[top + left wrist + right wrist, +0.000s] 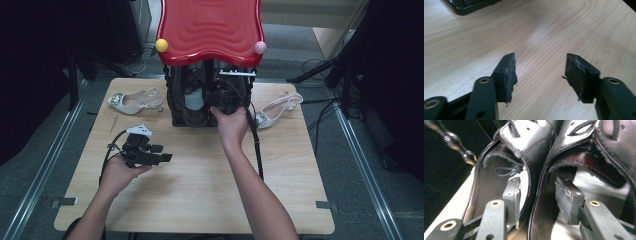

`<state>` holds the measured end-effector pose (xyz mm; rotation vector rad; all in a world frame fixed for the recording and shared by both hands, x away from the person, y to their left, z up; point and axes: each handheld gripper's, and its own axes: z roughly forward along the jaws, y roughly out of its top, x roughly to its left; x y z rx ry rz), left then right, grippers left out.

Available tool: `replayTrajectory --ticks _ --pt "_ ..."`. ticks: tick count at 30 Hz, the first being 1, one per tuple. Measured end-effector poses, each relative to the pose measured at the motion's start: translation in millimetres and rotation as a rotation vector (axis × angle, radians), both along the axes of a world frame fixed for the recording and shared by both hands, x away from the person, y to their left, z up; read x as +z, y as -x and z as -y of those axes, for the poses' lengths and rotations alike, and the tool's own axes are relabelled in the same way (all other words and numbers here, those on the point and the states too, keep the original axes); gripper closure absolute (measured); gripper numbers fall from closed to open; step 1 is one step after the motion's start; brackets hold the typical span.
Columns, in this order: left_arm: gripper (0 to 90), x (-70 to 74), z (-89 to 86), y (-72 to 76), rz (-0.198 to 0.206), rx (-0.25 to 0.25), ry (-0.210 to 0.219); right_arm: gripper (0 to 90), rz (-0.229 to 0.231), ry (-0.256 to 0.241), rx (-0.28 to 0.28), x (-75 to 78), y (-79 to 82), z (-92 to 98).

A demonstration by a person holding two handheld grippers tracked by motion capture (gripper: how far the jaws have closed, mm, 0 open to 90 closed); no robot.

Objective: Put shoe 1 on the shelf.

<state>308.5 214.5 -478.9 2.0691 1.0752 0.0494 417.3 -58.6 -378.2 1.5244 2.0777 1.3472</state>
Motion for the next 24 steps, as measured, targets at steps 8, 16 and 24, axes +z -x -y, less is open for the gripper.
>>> replayTrajectory --ticks 8,16,24 --pt "63.9 32.3 6.8 -6.0 0.037 -0.022 0.043 51.6 0.022 -0.060 0.115 9.9 19.5 23.7" --pt "80.1 87.2 13.3 -31.9 0.084 -0.069 0.046 55.9 0.050 -0.074 0.186 18.9 40.3 49.6" --pt "88.0 140.6 19.6 -60.9 0.168 -0.118 0.054 59.4 0.041 -0.054 0.265 15.3 53.9 59.1"
